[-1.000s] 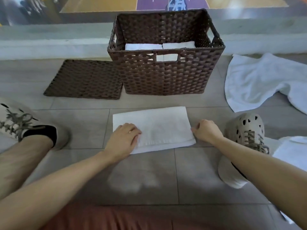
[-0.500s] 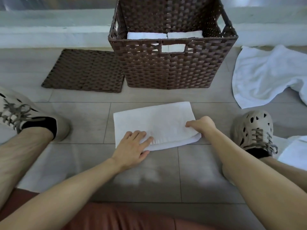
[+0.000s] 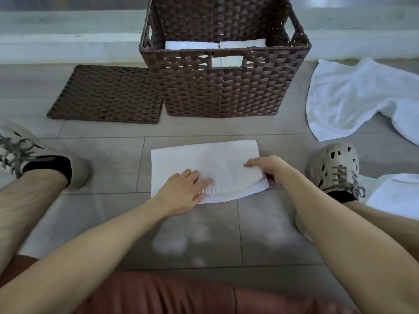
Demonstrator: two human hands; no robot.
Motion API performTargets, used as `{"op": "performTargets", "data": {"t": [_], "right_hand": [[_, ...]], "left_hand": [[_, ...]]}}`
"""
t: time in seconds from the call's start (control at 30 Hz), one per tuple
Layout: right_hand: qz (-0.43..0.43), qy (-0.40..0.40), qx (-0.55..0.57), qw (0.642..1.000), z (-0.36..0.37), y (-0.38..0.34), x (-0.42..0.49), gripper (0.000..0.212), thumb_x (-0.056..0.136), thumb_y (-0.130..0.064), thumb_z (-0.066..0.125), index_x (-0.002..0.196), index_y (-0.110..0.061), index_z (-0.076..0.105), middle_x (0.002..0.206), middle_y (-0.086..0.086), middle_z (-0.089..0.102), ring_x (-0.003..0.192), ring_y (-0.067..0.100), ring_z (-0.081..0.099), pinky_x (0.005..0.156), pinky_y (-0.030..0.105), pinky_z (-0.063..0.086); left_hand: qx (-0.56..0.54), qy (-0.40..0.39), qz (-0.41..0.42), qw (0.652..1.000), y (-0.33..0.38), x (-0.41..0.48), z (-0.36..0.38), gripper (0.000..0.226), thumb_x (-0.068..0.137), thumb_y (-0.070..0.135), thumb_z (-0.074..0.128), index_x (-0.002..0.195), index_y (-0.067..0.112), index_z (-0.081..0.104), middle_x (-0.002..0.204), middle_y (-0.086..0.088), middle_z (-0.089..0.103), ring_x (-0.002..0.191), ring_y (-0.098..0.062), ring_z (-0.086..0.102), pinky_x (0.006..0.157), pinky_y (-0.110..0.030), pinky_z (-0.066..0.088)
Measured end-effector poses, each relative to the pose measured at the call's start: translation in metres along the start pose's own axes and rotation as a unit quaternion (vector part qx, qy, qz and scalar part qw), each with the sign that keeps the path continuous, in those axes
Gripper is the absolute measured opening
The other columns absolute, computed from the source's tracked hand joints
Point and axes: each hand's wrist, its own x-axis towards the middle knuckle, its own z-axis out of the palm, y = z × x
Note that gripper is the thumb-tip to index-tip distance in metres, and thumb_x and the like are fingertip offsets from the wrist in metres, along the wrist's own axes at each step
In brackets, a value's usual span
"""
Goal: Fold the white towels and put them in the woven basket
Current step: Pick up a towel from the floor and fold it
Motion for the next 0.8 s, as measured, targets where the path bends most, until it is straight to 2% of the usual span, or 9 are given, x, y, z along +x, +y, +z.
{"op": "performTargets", "data": {"t": [0.13, 0.23, 0.27, 0.33, 0.4, 0.47, 0.53, 0.67, 0.8], "right_hand": [[-0.075, 0.035, -0.071, 0.994, -0.006, -0.008, -0.011, 0.038, 0.076, -0.033, 0.086, 0.103, -0.008, 0.077, 0.104, 0.007, 0.077, 0.092, 0.027, 0.073, 0.077, 0.037, 0.061], [-0.163, 0.09, -0.179, 0.966, -0.003, -0.033, -0.039, 0.028, 0.08, -0.033, 0.081, 0.077, -0.009, 0.067, 0.075, 0.005, 0.066, 0.076, 0.027, 0.065, 0.063, 0.034, 0.052], [-0.197, 0.115, -0.211, 0.95, 0.004, -0.046, -0.052, 0.031, 0.08, -0.033, 0.08, 0.073, -0.009, 0.063, 0.07, 0.004, 0.061, 0.07, 0.026, 0.06, 0.057, 0.032, 0.046], [-0.283, 0.145, -0.238, 0.918, 0.032, -0.074, -0.086, 0.033, 0.082, -0.036, 0.08, 0.073, -0.008, 0.066, 0.066, 0.004, 0.063, 0.064, 0.025, 0.061, 0.051, 0.03, 0.043], [-0.368, 0.08, -0.255, 0.891, 0.066, -0.1, -0.122, 0.034, 0.09, -0.043, 0.077, 0.082, -0.01, 0.075, 0.073, 0.003, 0.072, 0.067, 0.023, 0.07, 0.055, 0.033, 0.055], [-0.367, -0.082, -0.256, 0.89, 0.096, -0.116, -0.146, 0.036, 0.103, -0.045, 0.063, 0.097, -0.013, 0.078, 0.084, -0.001, 0.08, 0.072, 0.018, 0.078, 0.062, 0.033, 0.061], [-0.318, -0.143, -0.223, 0.91, 0.111, -0.113, -0.142, 0.036, 0.111, -0.036, 0.05, 0.106, -0.01, 0.074, 0.09, 0.001, 0.082, 0.071, 0.017, 0.08, 0.062, 0.031, 0.06], [-0.283, 0.042, -0.296, 0.911, 0.112, -0.08, -0.091, 0.035, 0.103, -0.04, 0.059, 0.099, -0.007, 0.07, 0.086, 0.004, 0.073, 0.084, 0.028, 0.073, 0.071, 0.036, 0.056], [-0.195, 0.039, -0.235, 0.952, 0.117, -0.044, -0.056, 0.054, 0.09, -0.063, 0.071, 0.088, -0.01, 0.062, 0.081, 0.002, 0.067, 0.084, 0.025, 0.067, 0.059, 0.033, 0.045]], "left_hand": [[-0.009, -0.055, -0.027, 0.998, 0.002, 0.004, -0.003, 0.061, 0.103, 0.064, 0.031, 0.158, 0.042, 0.042, 0.122, 0.0, 0.051, 0.112, -0.025, 0.051, 0.085, -0.041, 0.049], [-0.207, -0.062, -0.134, 0.967, 0.002, 0.005, -0.021, 0.051, 0.106, 0.061, 0.032, 0.144, 0.04, 0.061, 0.12, 0.004, 0.063, 0.112, -0.022, 0.058, 0.09, -0.04, 0.052], [-0.332, -0.053, -0.205, 0.919, -0.002, 0.007, -0.032, 0.048, 0.109, 0.056, 0.033, 0.133, 0.035, 0.069, 0.118, 0.003, 0.071, 0.11, -0.024, 0.065, 0.092, -0.041, 0.054], [-0.574, -0.007, -0.344, 0.743, -0.019, 0.008, -0.056, 0.053, 0.112, 0.058, 0.037, 0.12, 0.021, 0.074, 0.11, -0.01, 0.08, 0.105, -0.032, 0.076, 0.094, -0.048, 0.06], [-0.706, 0.024, -0.401, 0.584, -0.042, 0.0, -0.075, 0.074, 0.103, 0.076, 0.04, 0.122, 0.012, 0.073, 0.11, -0.018, 0.08, 0.104, -0.036, 0.078, 0.091, -0.054, 0.064], [-0.739, 0.034, -0.421, 0.524, -0.063, -0.011, -0.085, 0.089, 0.093, 0.089, 0.04, 0.124, 0.013, 0.073, 0.108, -0.014, 0.08, 0.097, -0.032, 0.078, 0.081, -0.046, 0.062], [-0.721, 0.04, -0.441, 0.534, -0.078, -0.02, -0.083, 0.082, 0.093, 0.087, 0.045, 0.123, 0.017, 0.073, 0.107, -0.009, 0.081, 0.095, -0.028, 0.078, 0.081, -0.042, 0.06], [-0.568, 0.043, -0.499, 0.653, -0.094, -0.019, -0.054, 0.033, 0.103, 0.039, 0.069, 0.115, 0.008, 0.065, 0.105, -0.01, 0.078, 0.087, -0.027, 0.075, 0.085, -0.047, 0.062], [-0.459, 0.039, -0.531, 0.712, -0.097, -0.008, -0.042, 0.022, 0.101, 0.026, 0.061, 0.087, 0.009, 0.064, 0.088, -0.012, 0.069, 0.084, -0.031, 0.066, 0.072, -0.037, 0.051]]}}
